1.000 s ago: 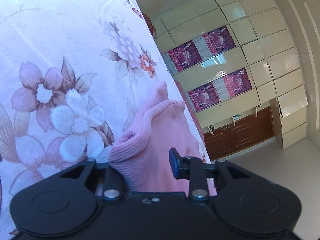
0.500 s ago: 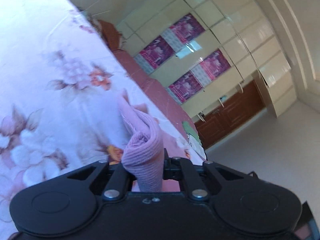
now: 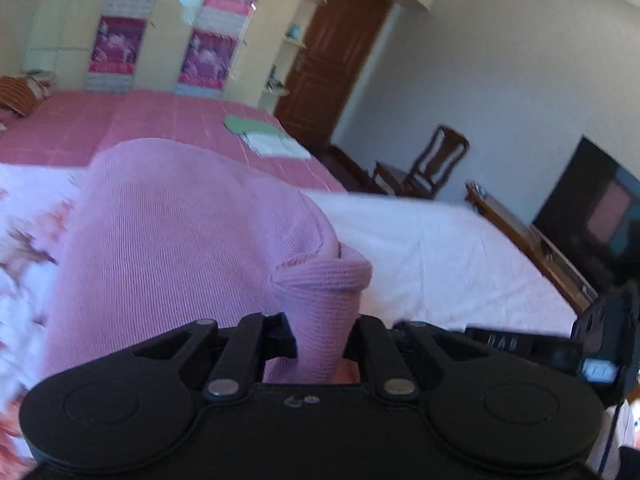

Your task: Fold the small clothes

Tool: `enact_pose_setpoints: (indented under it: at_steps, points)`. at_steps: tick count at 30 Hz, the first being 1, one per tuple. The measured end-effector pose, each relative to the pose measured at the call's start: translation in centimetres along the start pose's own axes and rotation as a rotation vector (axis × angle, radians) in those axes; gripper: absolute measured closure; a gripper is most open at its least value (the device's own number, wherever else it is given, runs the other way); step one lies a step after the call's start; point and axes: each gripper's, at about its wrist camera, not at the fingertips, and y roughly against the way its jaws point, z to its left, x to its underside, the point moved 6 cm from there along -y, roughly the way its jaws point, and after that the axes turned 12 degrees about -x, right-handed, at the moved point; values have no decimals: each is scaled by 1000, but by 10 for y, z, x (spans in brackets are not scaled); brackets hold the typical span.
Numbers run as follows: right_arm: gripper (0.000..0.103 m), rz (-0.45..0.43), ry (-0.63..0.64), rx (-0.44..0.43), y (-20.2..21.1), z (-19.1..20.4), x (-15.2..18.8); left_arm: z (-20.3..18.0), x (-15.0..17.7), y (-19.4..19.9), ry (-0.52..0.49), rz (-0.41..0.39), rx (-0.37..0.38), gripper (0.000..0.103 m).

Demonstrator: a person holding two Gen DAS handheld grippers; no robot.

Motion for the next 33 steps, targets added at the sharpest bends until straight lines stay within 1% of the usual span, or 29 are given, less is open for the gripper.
enact_pose_setpoints:
  at_steps: [1,2,3,4,5,6,7,8,9,10,11,12,13,14,16,19,22,23,25,29,31,33]
  points:
    - [103,-2,-20,3,12,-12,-5,-19,18,-22,-46,89,18,78]
    - [103,-2,-44,-1,20,-22,-7,-33,34,-36,-89,180,13,74]
    - [103,3,-74,-4,28,-32,-9,-44,41,-35,-134,177,-14,67]
    - [101,14,-93,-3,34,-39,-10,-50,42,-25,-174,131,-16,48]
    - [96,22,-100,1,40,-43,-10,-51,40,-10,-175,94,10,40]
    - [67,22,-92,3,48,-44,-12,-46,35,3,-141,69,27,31]
    - [47,9,-75,-10,56,-42,-14,-32,27,18,-87,34,43,30]
    - [48,5,-64,-44,60,-39,-15,-17,19,28,-45,-1,42,30]
    - [48,11,-68,-73,61,-36,-16,0,8,35,-8,-33,3,30]
    - [54,10,-69,-91,61,-33,-16,19,-4,38,15,-62,-70,30]
    - [60,20,-65,-105,59,-30,-16,39,-8,38,26,-78,-140,30]
    - [66,39,-62,-118,54,-27,-16,62,-11,34,45,-72,-223,33]
    - [66,65,-56,-126,46,-22,-14,82,-11,30,75,-55,-269,35]
    - [66,82,-37,-128,39,-18,-12,104,-10,25,121,-33,-292,35]
    - [67,120,18,-136,29,-10,-10,131,-4,13,182,12,-322,38]
    - [69,180,98,-125,5,-1,-5,152,11,8,258,32,-304,36]
    - [71,247,167,-52,-22,-1,4,156,17,10,289,21,-310,36]
    - [71,263,168,-50,-28,-2,5,156,21,11,296,19,-308,36]
    - [72,285,193,-16,-38,-4,9,158,23,11,307,16,-302,35]
    - [72,292,207,11,-47,-6,6,160,27,12,306,20,-287,33]
    - [72,327,194,5,-54,-8,6,160,27,10,300,24,-283,31]
    - [72,339,217,8,-62,-5,7,161,25,9,288,25,-288,29]
